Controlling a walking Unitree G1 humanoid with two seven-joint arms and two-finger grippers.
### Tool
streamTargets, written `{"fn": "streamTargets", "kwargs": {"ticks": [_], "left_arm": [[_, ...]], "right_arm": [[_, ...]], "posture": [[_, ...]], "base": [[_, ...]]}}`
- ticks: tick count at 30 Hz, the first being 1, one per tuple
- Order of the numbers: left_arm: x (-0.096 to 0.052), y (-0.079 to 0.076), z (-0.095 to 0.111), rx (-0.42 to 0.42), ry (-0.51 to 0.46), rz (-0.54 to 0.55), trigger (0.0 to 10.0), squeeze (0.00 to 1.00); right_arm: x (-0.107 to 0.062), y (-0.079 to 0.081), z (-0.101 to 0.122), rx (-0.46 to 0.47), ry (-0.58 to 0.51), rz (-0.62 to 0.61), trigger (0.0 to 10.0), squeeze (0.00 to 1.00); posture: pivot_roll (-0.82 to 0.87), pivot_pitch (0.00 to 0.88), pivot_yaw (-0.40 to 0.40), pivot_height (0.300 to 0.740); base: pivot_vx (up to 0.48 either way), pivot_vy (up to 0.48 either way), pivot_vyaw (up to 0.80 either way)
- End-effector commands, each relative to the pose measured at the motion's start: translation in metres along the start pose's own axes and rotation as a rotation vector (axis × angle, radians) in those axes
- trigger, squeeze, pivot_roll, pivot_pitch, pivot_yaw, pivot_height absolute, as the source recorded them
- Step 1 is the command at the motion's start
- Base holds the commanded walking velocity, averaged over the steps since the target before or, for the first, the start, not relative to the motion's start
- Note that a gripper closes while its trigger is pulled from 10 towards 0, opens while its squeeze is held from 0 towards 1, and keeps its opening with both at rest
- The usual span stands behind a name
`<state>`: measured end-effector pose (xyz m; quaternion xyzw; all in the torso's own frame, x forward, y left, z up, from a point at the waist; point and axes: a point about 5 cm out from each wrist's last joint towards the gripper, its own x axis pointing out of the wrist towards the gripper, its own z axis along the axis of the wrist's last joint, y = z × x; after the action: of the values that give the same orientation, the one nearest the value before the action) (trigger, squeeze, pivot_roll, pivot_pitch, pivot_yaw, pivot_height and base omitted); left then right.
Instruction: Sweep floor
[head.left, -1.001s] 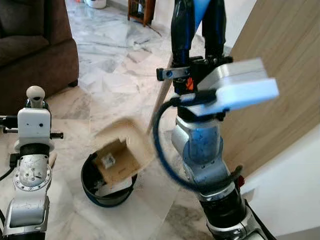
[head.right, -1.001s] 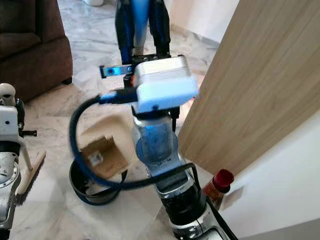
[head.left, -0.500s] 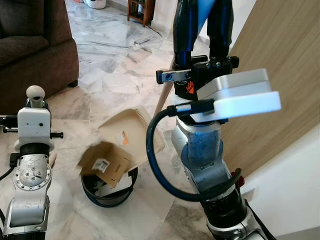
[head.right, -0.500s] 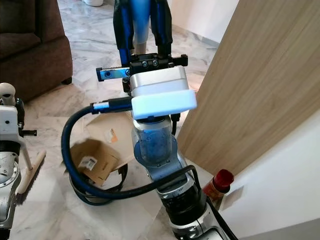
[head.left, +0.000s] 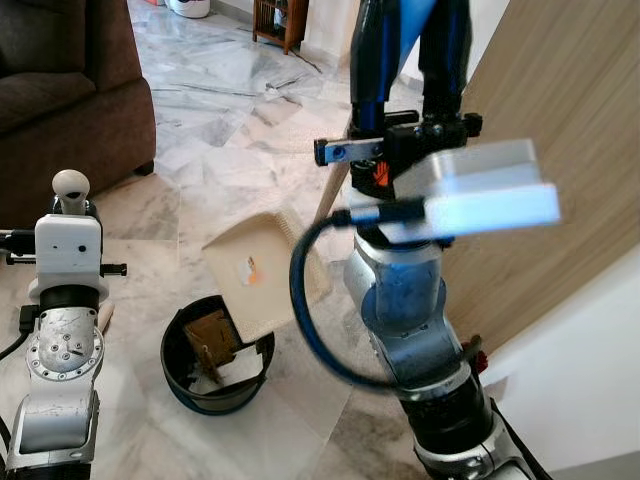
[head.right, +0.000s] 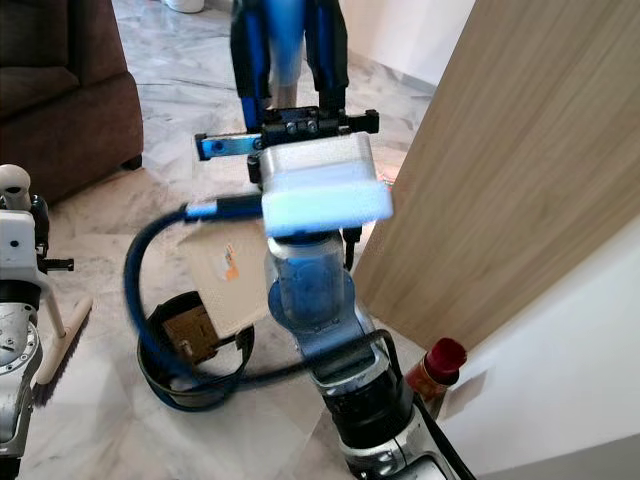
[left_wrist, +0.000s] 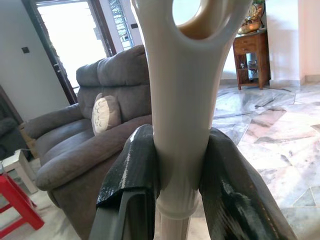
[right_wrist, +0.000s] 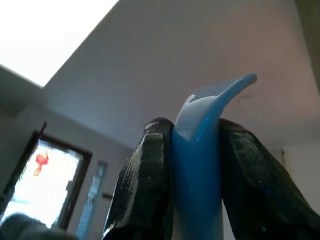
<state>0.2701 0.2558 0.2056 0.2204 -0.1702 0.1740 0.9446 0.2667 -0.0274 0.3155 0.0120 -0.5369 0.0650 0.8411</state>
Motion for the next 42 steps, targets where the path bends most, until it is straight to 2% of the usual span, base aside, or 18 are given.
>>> {"fn": "streamTargets", "kwargs": {"ticks": [1, 5, 6, 7, 8, 11, 15, 18, 28, 34, 35, 42], "left_arm": [[0.005, 0.0, 0.013, 0.026, -0.079, -0.003, 10.0, 0.0], [0.004, -0.002, 0.013, 0.02, -0.077, -0.008, 10.0, 0.0], [0.003, -0.003, 0.012, 0.017, -0.075, -0.013, 10.0, 0.0], [0.003, -0.003, 0.012, 0.017, -0.075, -0.013, 10.0, 0.0], [0.003, -0.005, 0.012, 0.012, -0.073, -0.021, 10.0, 0.0], [0.002, -0.008, 0.012, -0.001, -0.069, -0.048, 10.0, 0.0], [-0.001, -0.018, 0.011, -0.024, -0.069, -0.118, 10.0, 0.0], [-0.003, -0.024, 0.012, -0.039, -0.071, -0.155, 10.0, 0.0], [-0.009, -0.031, 0.008, -0.068, -0.038, -0.223, 10.0, 0.0], [-0.014, -0.036, 0.001, -0.097, -0.006, -0.249, 10.0, 0.0], [-0.019, -0.037, -0.006, -0.115, 0.027, -0.248, 10.0, 0.0], [-0.03, -0.04, -0.017, -0.136, 0.081, -0.261, 10.0, 0.0]], "right_arm": [[0.01, -0.013, -0.002, -0.062, -0.025, -0.013, 10.0, 0.0], [0.011, -0.045, -0.024, -0.184, 0.046, -0.063, 10.0, 0.0], [0.01, -0.057, -0.033, -0.213, 0.086, -0.079, 10.0, 0.0], [0.01, -0.057, -0.033, -0.213, 0.086, -0.079, 10.0, 0.0], [0.009, -0.068, -0.042, -0.25, 0.132, -0.103, 10.0, 0.0], [0.004, -0.086, -0.055, -0.287, 0.206, -0.158, 10.0, 0.0], [-0.007, -0.111, -0.07, -0.393, 0.284, -0.229, 10.0, 0.0], [-0.018, -0.119, -0.081, -0.427, 0.335, -0.223, 10.0, 0.0], [-0.043, -0.129, -0.098, -0.516, 0.423, -0.198, 10.0, 0.0], [-0.052, -0.13, -0.106, -0.494, 0.472, -0.187, 10.0, 0.0], [-0.06, -0.132, -0.111, -0.492, 0.509, -0.192, 10.0, 0.0], [-0.08, -0.14, -0.121, -0.486, 0.596, -0.195, 10.0, 0.0]], "posture": [[0.22, 0.091, -0.165, 0.74], [0.21, 0.085, -0.164, 0.74], [0.21, 0.083, -0.164, 0.74], [0.21, 0.083, -0.164, 0.74], [0.21, 0.079, -0.162, 0.74], [0.21, 0.074, -0.161, 0.74], [0.21, 0.072, -0.158, 0.74], [0.21, 0.078, -0.156, 0.74], [0.21, 0.104, -0.154, 0.74], [0.2, 0.115, -0.152, 0.74], [0.2, 0.12, -0.151, 0.74], [0.19, 0.132, -0.15, 0.74]], "base": [[0.0, 0.0, 0.0], [0.0, 0.0, 0.0], [0.0, 0.0, 0.0], [0.0, 0.0, 0.0], [0.0, 0.0, 0.0], [0.0, 0.0, 0.0], [0.0, 0.0, 0.0], [0.0, 0.0, 0.0], [0.0, 0.0, 0.0], [0.0, 0.0, 0.0], [0.0, 0.0, 0.0], [0.0, 0.0, 0.0]]}}
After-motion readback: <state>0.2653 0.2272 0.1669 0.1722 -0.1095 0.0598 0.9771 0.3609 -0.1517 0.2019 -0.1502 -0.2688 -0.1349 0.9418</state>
